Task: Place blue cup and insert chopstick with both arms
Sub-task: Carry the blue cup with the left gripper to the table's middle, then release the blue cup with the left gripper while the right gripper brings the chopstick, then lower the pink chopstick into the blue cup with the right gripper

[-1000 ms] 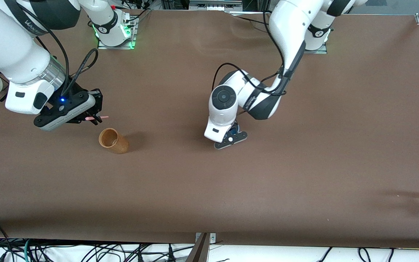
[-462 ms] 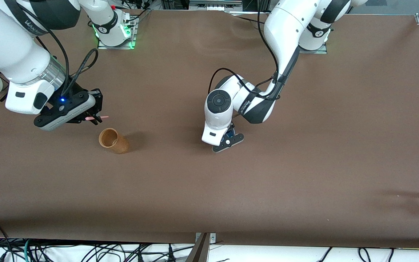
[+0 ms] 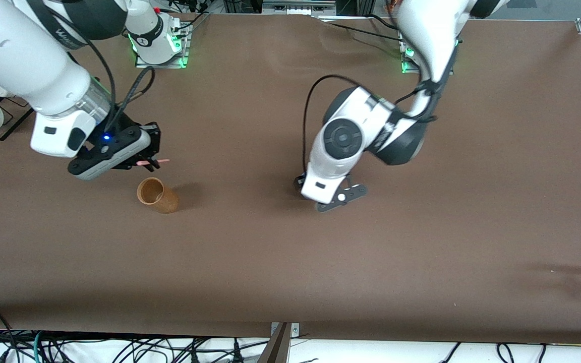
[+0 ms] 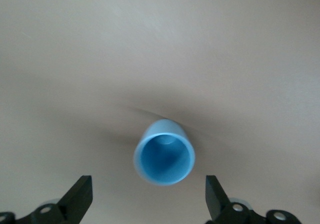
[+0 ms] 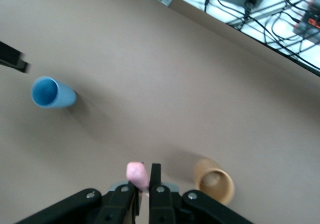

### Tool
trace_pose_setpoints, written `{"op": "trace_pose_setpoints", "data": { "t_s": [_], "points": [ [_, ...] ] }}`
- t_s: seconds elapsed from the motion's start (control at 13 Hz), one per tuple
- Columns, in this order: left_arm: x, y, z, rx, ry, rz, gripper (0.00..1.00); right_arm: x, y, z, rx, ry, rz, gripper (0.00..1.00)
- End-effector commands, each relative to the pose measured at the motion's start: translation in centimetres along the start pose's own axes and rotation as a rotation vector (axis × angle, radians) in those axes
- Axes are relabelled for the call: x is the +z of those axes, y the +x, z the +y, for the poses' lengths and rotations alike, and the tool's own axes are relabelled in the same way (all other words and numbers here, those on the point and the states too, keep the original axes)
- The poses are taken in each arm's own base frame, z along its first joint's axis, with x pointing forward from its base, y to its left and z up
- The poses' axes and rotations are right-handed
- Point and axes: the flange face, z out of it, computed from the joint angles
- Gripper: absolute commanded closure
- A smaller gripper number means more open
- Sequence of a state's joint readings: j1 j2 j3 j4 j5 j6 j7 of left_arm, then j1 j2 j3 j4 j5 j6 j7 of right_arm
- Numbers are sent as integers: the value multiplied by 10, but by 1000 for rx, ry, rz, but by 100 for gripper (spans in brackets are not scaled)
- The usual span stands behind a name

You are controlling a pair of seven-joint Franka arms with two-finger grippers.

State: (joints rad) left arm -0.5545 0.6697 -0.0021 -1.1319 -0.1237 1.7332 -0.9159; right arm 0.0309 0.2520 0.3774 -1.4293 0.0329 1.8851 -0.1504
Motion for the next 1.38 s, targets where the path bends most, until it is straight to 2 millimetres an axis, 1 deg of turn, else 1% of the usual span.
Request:
{"op": "trace_pose_setpoints", "data": {
  "t_s": [0.0, 0.08, 0.15, 0.23, 0.31, 0.38, 0.46, 0.54, 0.69, 0.85, 0.92, 1.0, 1.08, 1.15, 1.31],
  "points": [
    [-97, 20, -78, 123, -23, -13, 0, 8, 14, -54, 41, 42, 30, 100],
    [-121, 35, -112, 126, -19, -19, 0, 16, 22, -78, 71, 54, 45, 100],
    [-147, 52, -152, 153, -26, -19, 0, 24, 30, -96, 119, 65, 69, 100],
    [-166, 65, -191, 225, -26, -27, 0, 40, 37, -120, 130, 72, 93, 100],
    [-179, 81, -231, 286, -21, -24, 0, 55, 44, -137, 131, 49, 118, 100],
    [-187, 94, -265, 342, -19, -27, 0, 71, 47, -159, 145, 32, 134, 100],
    [-193, 98, -291, 372, -16, -26, 0, 87, 52, -178, 168, 21, 148, 100],
    [-203, 97, -315, 376, 5, -9, 0, 101, 56, -198, 168, 0, 156, 100],
    [-220, 90, -345, 381, 54, 26, 0, 130, 69, -232, 184, -25, 174, 100],
    [-221, 87, -369, 393, 49, 18, 0, 153, 77, -265, 205, -43, 198, 100],
    [-220, 82, -376, 411, 51, 10, 0, 161, 77, -274, 215, -56, 204, 100],
    [-215, 82, -382, 423, 49, -1, 0, 166, 75, -278, 218, -67, 207, 100],
    [-216, 81, -387, 431, 47, -2, 0, 171, 74, -281, 210, -80, 207, 100],
    [-215, 80, -388, 435, 50, -3, 0, 175, 74, -283, 207, -83, 204, 100],
    [-214, 77, -389, 440, 53, 7, 0, 193, 73, -285, 211, -96, 205, 100]
  ]
}}
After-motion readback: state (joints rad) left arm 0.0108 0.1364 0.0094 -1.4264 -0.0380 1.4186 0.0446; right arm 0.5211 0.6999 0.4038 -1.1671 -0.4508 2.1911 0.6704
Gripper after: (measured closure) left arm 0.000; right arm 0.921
